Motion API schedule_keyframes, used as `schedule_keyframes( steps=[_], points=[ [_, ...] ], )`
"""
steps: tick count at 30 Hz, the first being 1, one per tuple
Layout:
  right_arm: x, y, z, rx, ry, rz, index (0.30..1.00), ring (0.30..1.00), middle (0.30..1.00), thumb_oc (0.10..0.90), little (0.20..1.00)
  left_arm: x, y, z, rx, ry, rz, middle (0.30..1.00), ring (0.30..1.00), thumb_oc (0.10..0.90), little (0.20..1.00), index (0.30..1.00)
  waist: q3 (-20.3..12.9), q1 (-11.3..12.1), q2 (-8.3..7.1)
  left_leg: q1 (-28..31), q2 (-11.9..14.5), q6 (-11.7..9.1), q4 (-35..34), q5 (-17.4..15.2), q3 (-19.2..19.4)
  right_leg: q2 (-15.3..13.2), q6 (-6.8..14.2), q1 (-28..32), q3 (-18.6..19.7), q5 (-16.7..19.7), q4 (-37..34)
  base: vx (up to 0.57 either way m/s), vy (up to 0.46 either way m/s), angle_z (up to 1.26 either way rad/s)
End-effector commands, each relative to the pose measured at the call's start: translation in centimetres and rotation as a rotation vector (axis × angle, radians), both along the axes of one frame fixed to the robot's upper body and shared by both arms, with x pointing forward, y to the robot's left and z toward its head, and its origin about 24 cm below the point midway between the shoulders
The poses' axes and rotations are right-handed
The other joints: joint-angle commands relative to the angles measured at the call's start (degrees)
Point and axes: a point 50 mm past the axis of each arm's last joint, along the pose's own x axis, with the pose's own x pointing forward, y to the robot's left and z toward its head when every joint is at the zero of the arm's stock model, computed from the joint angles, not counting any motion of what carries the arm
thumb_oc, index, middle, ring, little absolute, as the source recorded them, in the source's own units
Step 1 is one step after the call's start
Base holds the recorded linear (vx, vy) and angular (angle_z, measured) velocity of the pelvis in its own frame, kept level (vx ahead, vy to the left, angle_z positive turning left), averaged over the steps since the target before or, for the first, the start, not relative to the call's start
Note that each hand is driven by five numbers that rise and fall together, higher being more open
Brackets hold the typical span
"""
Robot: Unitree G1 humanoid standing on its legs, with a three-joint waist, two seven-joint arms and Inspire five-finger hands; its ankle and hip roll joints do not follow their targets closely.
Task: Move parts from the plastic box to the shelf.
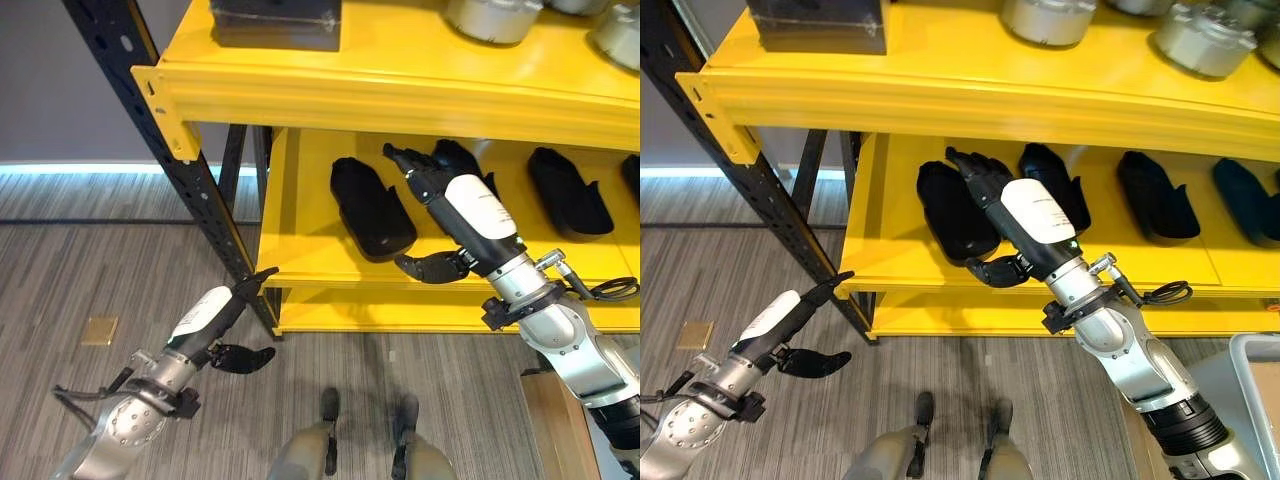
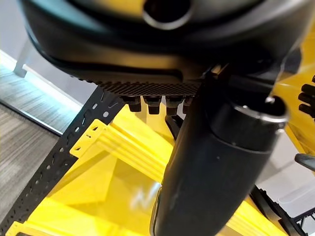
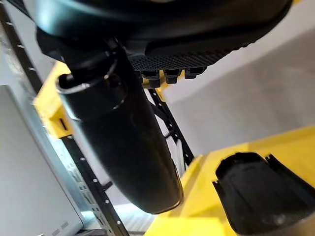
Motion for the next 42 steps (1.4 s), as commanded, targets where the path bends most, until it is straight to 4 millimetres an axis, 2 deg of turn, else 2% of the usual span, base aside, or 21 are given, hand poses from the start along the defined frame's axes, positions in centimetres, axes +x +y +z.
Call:
schedule_keyframes(
  steps=[1,4,7,12,28,32,42],
  points=[
    [0.9,0.2,5.1,0.102,-0.235,0.021,1.0,1.0,1.0,0.9,1.0,-0.1,-1.7,3.0,-0.117,-0.16,-0.074,1.0,1.0,0.9,1.0,1.0,-3.45,2.64,-1.99,11.22,2.96,-2.39,-4.71,-11.1,-4.08,1.62,0.15,-2.84,-1.51,6.18,3.89,-0.01,-0.241,0.34],
    [1.5,1.4,5.7,0.087,-0.288,0.012,1.0,1.0,1.0,0.9,1.0,0.4,-2.1,3.1,-0.122,-0.183,-0.065,1.0,1.0,0.9,1.0,1.0,-2.02,3.44,-2.45,9.9,2.49,-2.93,-3.5,-11.49,-4.58,1.28,0.1,-2.15,-2.26,5.24,4.36,0.01,-0.164,0.24],
    [2.2,2.0,6.4,0.089,-0.305,-0.013,1.0,1.0,1.0,0.9,1.0,0.7,-2.1,3.3,-0.141,-0.193,-0.057,1.0,1.0,0.9,1.0,1.0,-0.96,3.92,-1.98,8.79,2.79,-3.5,-2.69,-11.15,-4.19,1.5,-0.57,-1.52,-2.99,2.85,5.86,-0.01,-0.082,0.13],
    [2.8,1.6,6.8,0.051,-0.297,-0.04,1.0,1.0,1.0,0.9,1.0,0.6,-2.2,3.4,-0.157,-0.205,-0.063,1.0,1.0,0.9,1.0,1.0,0.37,3.99,-0.9,7.78,3.52,-4.33,-2.23,-10.2,-3.55,1.45,-0.87,-1.38,-3.84,0.32,7.61,-0.02,-0.029,-0.03],
    [3.4,0.5,5.0,-0.031,-0.199,-0.079,1.0,1.0,1.0,0.9,1.0,1.0,-1.8,2.8,-0.167,-0.189,0.012,1.0,1.0,0.9,1.0,1.0,2.38,1.46,0.25,6.81,4.89,-5.11,-1.18,-9.66,-0.95,1.83,-1.79,-2.21,-2.08,-2.0,10.29,0.0,-0.002,-0.03],
    [3.1,0.7,5.1,-0.031,-0.201,-0.031,1.0,1.0,1.0,0.9,1.0,1.2,-1.8,2.9,-0.181,-0.208,0.023,1.0,1.0,0.9,1.0,1.0,3.2,0.91,0.51,5.87,4.98,-5.28,-0.79,-9.55,-0.43,1.84,-1.98,-2.46,-1.59,-2.39,10.43,-0.04,0.008,-0.06],
    [0.3,2.5,6.2,-0.103,-0.216,0.128,1.0,1.0,1.0,0.9,1.0,1.3,-1.8,3.2,-0.186,-0.242,0.048,1.0,1.0,0.9,1.0,1.0,4.61,-0.24,0.5,4.14,4.42,-5.32,0.66,-10.0,0.5,2.26,-2.5,-2.9,-0.34,-2.98,10.53,-0.03,0.012,-0.05]
  ],
)
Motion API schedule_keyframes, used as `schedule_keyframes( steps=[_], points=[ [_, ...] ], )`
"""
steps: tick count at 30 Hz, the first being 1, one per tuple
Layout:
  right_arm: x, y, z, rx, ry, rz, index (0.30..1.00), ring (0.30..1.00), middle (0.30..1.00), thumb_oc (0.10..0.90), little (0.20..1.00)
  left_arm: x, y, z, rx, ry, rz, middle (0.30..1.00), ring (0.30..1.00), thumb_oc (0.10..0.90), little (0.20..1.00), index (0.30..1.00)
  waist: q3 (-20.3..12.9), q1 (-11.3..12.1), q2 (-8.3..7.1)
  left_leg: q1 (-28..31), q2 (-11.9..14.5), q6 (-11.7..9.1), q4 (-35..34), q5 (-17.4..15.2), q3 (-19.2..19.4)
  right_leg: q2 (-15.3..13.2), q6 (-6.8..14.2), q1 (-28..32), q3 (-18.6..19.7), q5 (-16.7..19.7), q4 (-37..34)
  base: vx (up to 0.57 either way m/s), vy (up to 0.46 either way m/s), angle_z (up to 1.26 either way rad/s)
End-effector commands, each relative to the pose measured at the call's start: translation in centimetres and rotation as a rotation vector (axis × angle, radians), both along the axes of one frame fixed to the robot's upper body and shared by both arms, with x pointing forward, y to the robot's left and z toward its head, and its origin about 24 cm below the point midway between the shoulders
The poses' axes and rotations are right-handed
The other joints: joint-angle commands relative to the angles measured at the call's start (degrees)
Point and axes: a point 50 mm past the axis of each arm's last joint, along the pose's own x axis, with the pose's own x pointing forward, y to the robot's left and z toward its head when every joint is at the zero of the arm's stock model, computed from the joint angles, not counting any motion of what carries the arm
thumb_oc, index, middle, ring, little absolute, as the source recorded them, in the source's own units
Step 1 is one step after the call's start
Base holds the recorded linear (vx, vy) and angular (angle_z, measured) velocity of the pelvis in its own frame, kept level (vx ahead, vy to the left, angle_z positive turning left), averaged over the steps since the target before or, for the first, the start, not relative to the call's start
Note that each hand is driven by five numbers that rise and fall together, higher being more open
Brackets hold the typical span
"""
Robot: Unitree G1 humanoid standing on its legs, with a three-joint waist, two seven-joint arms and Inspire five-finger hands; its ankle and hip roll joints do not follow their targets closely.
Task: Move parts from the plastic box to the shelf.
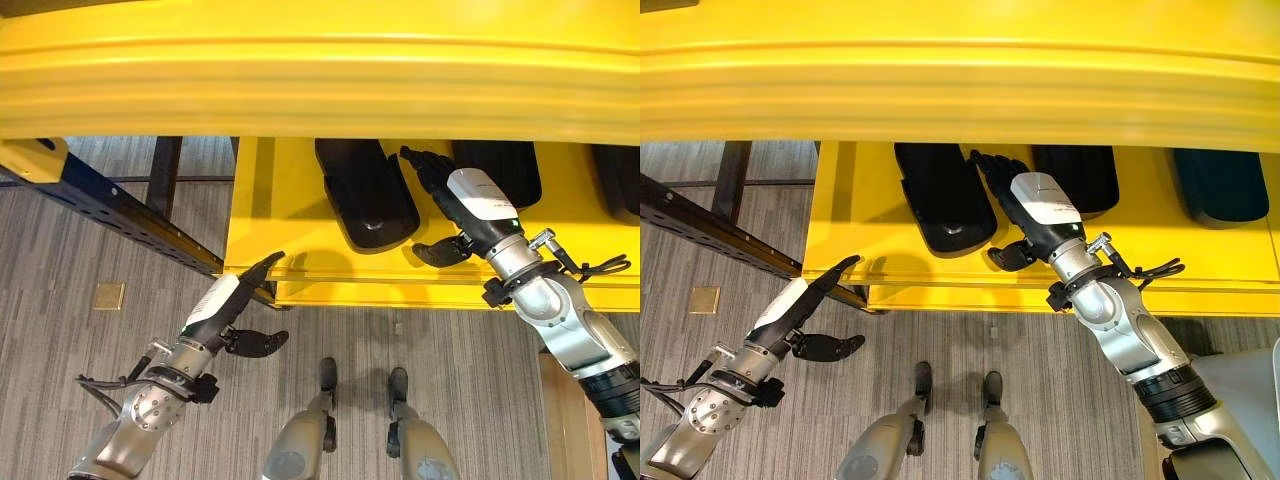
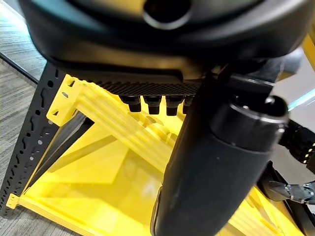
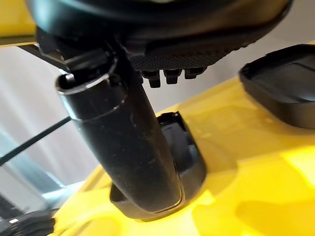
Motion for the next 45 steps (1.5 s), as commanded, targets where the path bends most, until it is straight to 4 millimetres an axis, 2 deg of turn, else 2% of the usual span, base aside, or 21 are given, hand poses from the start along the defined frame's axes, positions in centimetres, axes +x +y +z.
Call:
schedule_keyframes(
  steps=[1,9,18,38,41,45],
  points=[
    [-2.5,2.5,5.5,-0.007,-0.235,0.209,1.0,1.0,1.0,0.9,1.0,0.1,-0.8,2.8,-0.078,-0.187,-0.011,1.0,1.0,0.9,1.0,1.0,-3.8,-0.11,-1.11,0.49,3.26,-1.89,7.38,-11.98,-1.29,-0.95,1.78,-4.85,1.22,-5.05,7.93,-0.04,-0.004,-0.01],
    [-3.5,3.2,6.3,-0.014,-0.316,0.246,1.0,1.0,1.0,0.9,1.0,0.3,-0.8,3.0,-0.086,-0.204,0.014,1.0,1.0,0.9,1.0,1.0,-2.79,-0.06,-1.08,-1.14,3.21,-2.02,8.05,-11.85,-0.9,-0.89,1.49,-5.0,1.49,-5.23,7.24,-0.07,-0.001,0.0],
    [-2.2,4.4,7.1,-0.01,-0.4,0.194,1.0,1.0,1.0,0.9,1.0,0.6,-1.4,2.8,-0.095,-0.212,0.02,1.0,1.0,0.9,1.0,1.0,-1.88,0.73,0.39,-2.37,3.0,-2.48,8.67,-11.4,-1.4,-1.04,0.8,-5.19,1.06,-6.01,7.53,-0.04,0.011,0.01],
    [0.1,4.5,7.7,-0.074,-0.445,0.117,1.0,1.0,1.0,0.9,1.0,0.9,-1.9,2.7,-0.095,-0.237,0.019,1.0,1.0,0.9,1.0,1.0,0.26,1.7,2.29,-5.94,2.28,-2.64,12.63,-11.73,-1.84,-1.77,-0.29,-7.11,0.13,-7.66,10.57,-0.01,0.004,0.0],
    [-0.3,4.5,8.0,-0.023,-0.475,0.139,1.0,1.0,1.0,0.9,1.0,0.8,-1.7,2.5,-0.106,-0.228,0.035,1.0,1.0,0.9,1.0,1.0,0.42,1.51,2.43,-6.04,2.21,-2.63,12.81,-11.74,-1.81,-1.73,-0.41,-7.16,0.12,-7.79,10.84,-0.01,0.007,0.01],
    [-2.1,4.4,9.1,0.139,-0.664,0.182,1.0,1.0,1.0,0.9,1.0,0.7,-1.6,2.3,-0.118,-0.239,0.063,1.0,1.0,0.9,1.0,1.0,0.34,0.86,2.61,-5.45,2.25,-2.7,12.06,-11.64,-1.42,-1.69,-0.13,-7.0,0.6,-7.26,10.0,0.0,0.0,0.0]
  ],
)
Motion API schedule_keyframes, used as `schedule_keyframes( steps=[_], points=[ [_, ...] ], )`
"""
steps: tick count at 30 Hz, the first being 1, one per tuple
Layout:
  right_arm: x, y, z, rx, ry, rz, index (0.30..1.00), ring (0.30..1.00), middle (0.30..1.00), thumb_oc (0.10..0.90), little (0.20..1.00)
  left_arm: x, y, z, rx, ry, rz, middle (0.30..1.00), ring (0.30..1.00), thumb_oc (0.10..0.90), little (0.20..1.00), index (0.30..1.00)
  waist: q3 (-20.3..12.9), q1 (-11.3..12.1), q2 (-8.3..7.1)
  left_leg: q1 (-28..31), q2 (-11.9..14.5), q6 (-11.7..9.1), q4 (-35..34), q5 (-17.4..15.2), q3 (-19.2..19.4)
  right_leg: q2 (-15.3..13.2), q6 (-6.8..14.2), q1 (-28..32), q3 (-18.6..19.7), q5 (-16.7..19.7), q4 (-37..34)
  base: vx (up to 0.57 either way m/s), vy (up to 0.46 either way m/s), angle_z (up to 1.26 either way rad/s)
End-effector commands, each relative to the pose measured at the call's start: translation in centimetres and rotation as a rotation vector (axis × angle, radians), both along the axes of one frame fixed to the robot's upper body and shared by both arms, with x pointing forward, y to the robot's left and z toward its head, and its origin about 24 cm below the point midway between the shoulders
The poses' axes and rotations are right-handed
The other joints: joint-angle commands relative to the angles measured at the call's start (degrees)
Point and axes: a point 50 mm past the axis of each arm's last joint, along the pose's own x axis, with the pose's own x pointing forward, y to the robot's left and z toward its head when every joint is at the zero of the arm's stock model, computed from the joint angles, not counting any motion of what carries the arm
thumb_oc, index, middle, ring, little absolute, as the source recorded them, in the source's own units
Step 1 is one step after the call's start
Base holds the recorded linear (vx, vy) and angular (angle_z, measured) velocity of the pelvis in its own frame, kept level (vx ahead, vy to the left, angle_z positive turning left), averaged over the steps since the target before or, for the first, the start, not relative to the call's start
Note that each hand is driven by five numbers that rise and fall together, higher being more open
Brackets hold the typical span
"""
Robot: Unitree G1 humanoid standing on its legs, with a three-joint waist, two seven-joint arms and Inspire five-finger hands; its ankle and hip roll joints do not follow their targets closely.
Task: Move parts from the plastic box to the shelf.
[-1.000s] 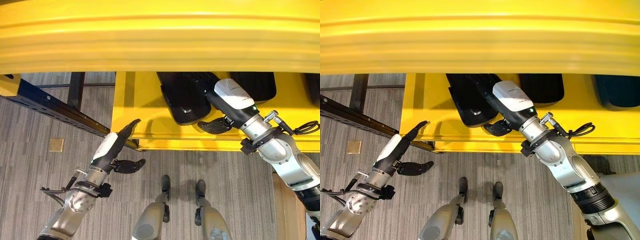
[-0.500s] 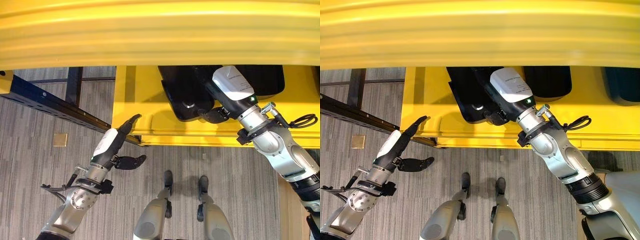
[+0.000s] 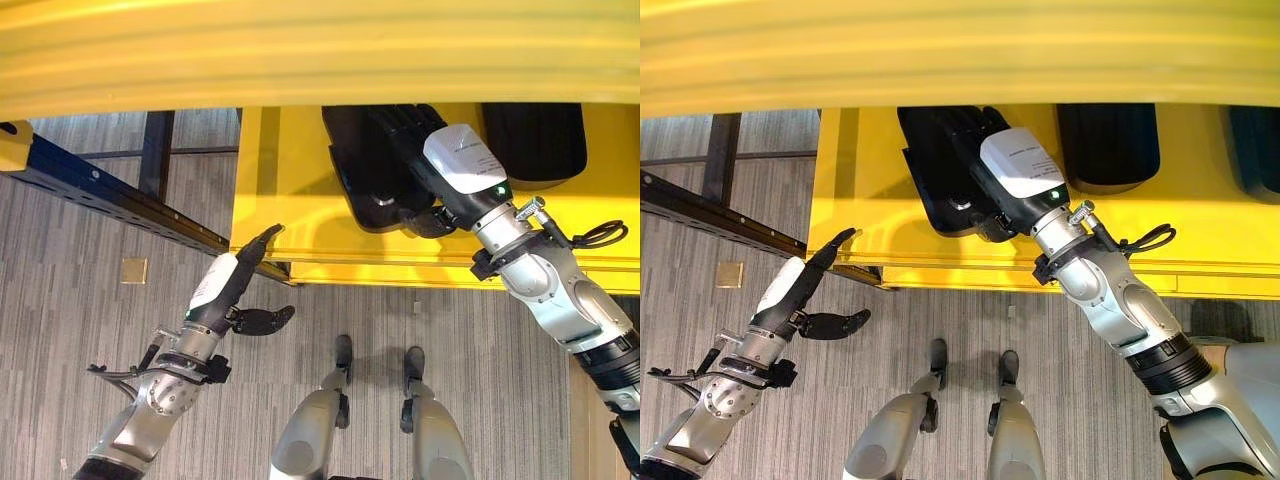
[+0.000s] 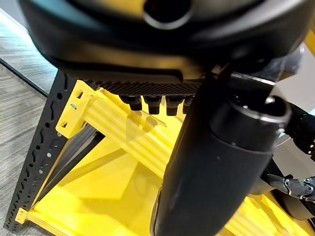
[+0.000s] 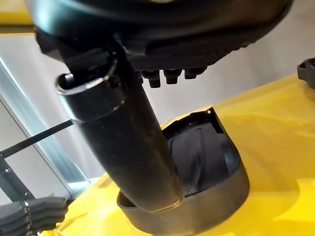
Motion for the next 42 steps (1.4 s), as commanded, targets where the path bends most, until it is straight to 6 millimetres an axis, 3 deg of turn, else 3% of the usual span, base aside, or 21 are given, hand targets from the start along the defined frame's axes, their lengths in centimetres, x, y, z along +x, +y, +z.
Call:
schedule_keyframes(
  steps=[1,7,14,17,23,29,34,42],
  points=[
    [-3.7,2.4,6.1,0.181,-0.418,0.237,1.0,1.0,1.0,0.9,1.0,-0.6,-0.5,1.5,-0.067,-0.134,0.023,1.0,1.0,0.9,1.0,1.0,-3.37,-0.82,-1.08,-1.35,1.78,-2.36,9.3,-12.12,-1.2,-1.67,0.97,-0.92,0.73,-4.49,2.69,0.0,0.034,-0.04],
    [-6.8,3.2,7.5,0.343,-0.61,0.326,1.0,1.0,1.0,0.9,1.0,-0.5,-0.8,1.1,-0.085,-0.148,0.082,1.0,1.0,0.9,1.0,1.0,-3.47,-1.7,-0.2,-0.45,1.56,-2.53,8.46,-12.29,-0.67,-1.43,0.9,-0.67,1.6,-4.38,2.09,0.0,0.035,-0.06],
    [-7.9,3.8,8.4,0.426,-0.656,0.341,1.0,1.0,1.0,0.9,1.0,-0.7,-1.2,0.8,-0.112,-0.152,0.097,1.0,1.0,0.9,1.0,1.0,-3.92,-1.86,0.59,0.53,1.27,-2.71,8.14,-12.47,-0.36,-1.63,0.83,-0.07,1.99,-4.5,1.96,0.02,0.03,-0.04],
    [-8.1,4.2,8.4,0.401,-0.648,0.361,1.0,1.0,1.0,0.9,1.0,-0.8,-1.3,0.6,-0.127,-0.149,0.091,1.0,1.0,0.9,1.0,1.0,-4.18,-1.87,0.86,0.71,1.16,-2.81,8.2,-12.54,-0.39,-1.76,0.82,0.02,1.95,-4.73,2.17,0.03,0.038,-0.02],
    [-8.0,5.3,7.6,0.15,-0.515,0.372,1.0,1.0,1.0,0.9,1.0,-1.0,-1.1,0.9,-0.124,-0.136,0.058,1.0,1.0,0.9,1.0,1.0,-4.33,-1.43,0.41,0.24,1.15,-2.89,8.92,-12.58,-0.82,-2.06,0.94,-0.09,1.41,-5.2,3.16,0.01,0.001,0.0],
    [-7.1,4.1,6.2,-0.029,-0.404,0.329,1.0,1.0,1.0,0.9,1.0,-1.2,-0.5,1.2,-0.089,-0.139,0.043,1.0,1.0,0.9,1.0,1.0,-3.71,-1.25,-1.08,-1.2,1.75,-2.66,9.96,-12.46,-0.89,-2.0,1.07,-0.73,0.53,-5.1,3.61,-0.01,-0.063,0.04],
    [-6.8,3.1,5.8,-0.054,-0.385,0.329,1.0,1.0,1.0,0.9,1.0,-1.0,-0.1,1.7,-0.08,-0.153,0.05,1.0,1.0,0.9,1.0,1.0,-2.59,-1.76,-1.63,-2.57,2.11,-2.64,10.63,-12.17,-0.68,-1.64,0.93,-2.07,0.7,-5.17,4.35,-0.04,-0.04,0.02],
    [-7.0,3.1,5.8,-0.087,-0.371,0.333,1.0,1.0,1.0,0.9,1.0,-0.5,0.0,2.5,-0.067,-0.179,0.053,1.0,1.0,0.9,1.0,1.0,-0.76,-2.14,-1.73,-4.81,2.21,-2.37,12.7,-12.28,-0.61,-1.19,0.43,-4.09,1.23,-5.75,6.31,-0.02,-0.015,-0.01]
  ],
)
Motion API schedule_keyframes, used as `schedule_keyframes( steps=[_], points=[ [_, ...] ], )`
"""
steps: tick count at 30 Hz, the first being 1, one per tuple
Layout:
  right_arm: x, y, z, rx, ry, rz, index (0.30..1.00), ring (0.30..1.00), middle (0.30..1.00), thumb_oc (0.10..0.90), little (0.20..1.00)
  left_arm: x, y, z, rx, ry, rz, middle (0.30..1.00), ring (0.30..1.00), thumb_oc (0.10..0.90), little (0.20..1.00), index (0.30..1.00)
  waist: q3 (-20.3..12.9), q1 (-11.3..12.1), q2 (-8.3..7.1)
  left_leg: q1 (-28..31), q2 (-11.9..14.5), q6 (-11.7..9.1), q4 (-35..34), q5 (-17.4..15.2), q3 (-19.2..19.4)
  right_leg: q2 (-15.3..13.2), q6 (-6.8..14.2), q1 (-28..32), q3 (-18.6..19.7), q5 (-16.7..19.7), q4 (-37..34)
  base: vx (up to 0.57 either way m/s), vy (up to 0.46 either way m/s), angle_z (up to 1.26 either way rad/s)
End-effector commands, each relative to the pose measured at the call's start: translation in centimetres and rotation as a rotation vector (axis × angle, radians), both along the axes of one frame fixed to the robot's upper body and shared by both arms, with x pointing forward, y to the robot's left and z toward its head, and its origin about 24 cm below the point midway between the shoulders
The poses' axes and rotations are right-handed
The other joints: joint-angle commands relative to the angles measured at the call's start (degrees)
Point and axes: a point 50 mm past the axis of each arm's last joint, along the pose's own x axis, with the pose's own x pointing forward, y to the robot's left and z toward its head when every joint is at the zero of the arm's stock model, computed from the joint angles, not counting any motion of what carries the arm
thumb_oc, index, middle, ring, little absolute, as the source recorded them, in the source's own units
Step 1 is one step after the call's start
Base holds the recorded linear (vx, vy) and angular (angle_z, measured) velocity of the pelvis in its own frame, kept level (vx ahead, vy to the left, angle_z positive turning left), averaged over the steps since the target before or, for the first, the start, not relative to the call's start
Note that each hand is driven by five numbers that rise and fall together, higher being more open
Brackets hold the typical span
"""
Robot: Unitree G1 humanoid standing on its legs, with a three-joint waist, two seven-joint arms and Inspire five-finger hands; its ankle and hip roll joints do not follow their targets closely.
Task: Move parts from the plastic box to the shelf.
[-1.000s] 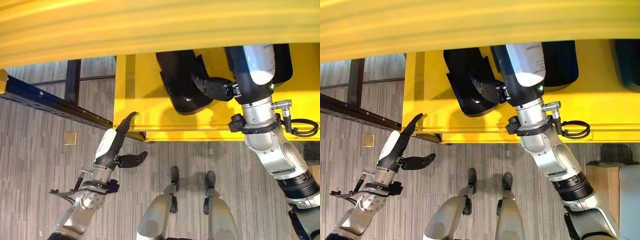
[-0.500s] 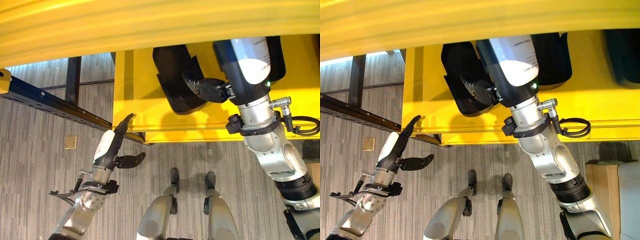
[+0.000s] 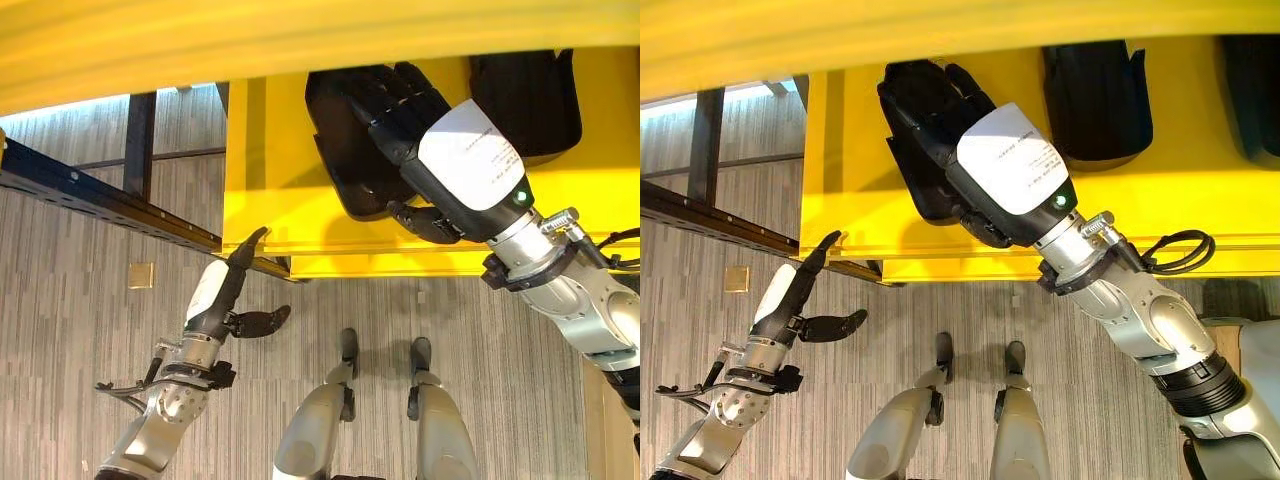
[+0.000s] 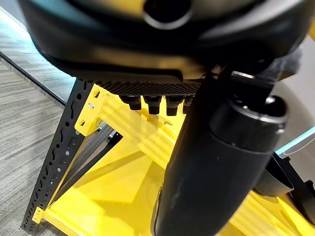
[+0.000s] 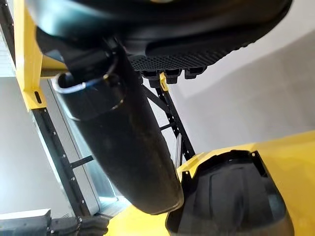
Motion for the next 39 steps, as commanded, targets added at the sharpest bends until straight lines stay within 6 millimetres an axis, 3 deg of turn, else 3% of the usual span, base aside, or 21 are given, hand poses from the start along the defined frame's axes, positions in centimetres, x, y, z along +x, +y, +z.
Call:
schedule_keyframes(
  steps=[1,11,21,31,39],
  points=[
    [-2.4,1.8,3.7,0.069,-0.169,0.185,1.0,1.0,1.0,0.9,1.0,-0.1,0.2,3.5,0.002,-0.163,-0.042,1.0,1.0,0.9,1.0,1.0,-1.39,-0.79,-3.29,-1.81,2.04,-1.96,11.01,-12.23,-1.65,-1.09,1.04,1.51,-0.08,-4.02,0.0,-0.04,-0.023,0.01],
    [-1.5,1.8,3.6,0.072,-0.159,0.144,1.0,1.0,1.0,0.9,1.0,0.4,0.0,4.0,0.014,-0.202,-0.037,1.0,1.0,0.9,1.0,1.0,0.81,-1.01,-2.88,-4.5,1.94,-1.68,13.37,-12.21,-1.7,-1.05,0.5,-1.18,0.04,-4.56,2.28,-0.02,-0.008,0.01],
    [-0.6,1.8,4.1,0.056,-0.182,0.098,1.0,1.0,1.0,0.9,1.0,0.6,-0.1,4.1,0.016,-0.215,-0.016,1.0,1.0,0.9,1.0,1.0,0.82,-0.79,-2.41,-10.62,1.14,-0.97,18.79,-13.56,-1.83,-1.08,-0.46,-7.07,0.21,-5.79,7.0,-0.04,-0.015,0.03],
    [0.1,1.6,5.8,0.07,-0.27,0.035,1.0,1.0,1.0,0.9,1.0,1.1,0.3,4.2,0.008,-0.235,0.05,1.0,1.0,0.9,1.0,1.0,0.82,-0.78,-1.96,-17.3,1.17,-0.26,25.64,-15.82,-1.53,-0.52,-1.58,-13.84,0.91,-7.26,13.06,-0.04,-0.027,0.01],
    [0.3,1.5,7.1,0.124,-0.345,0.022,1.0,1.0,1.0,0.9,1.0,1.2,0.2,4.2,-0.015,-0.243,0.063,1.0,1.0,0.9,1.0,1.0,0.82,-0.54,-1.6,-19.41,1.41,-0.25,28.61,-17.43,-1.71,-0.39,-2.18,-16.12,1.1,-8.74,16.03,-0.01,-0.012,0.01]
  ],
)
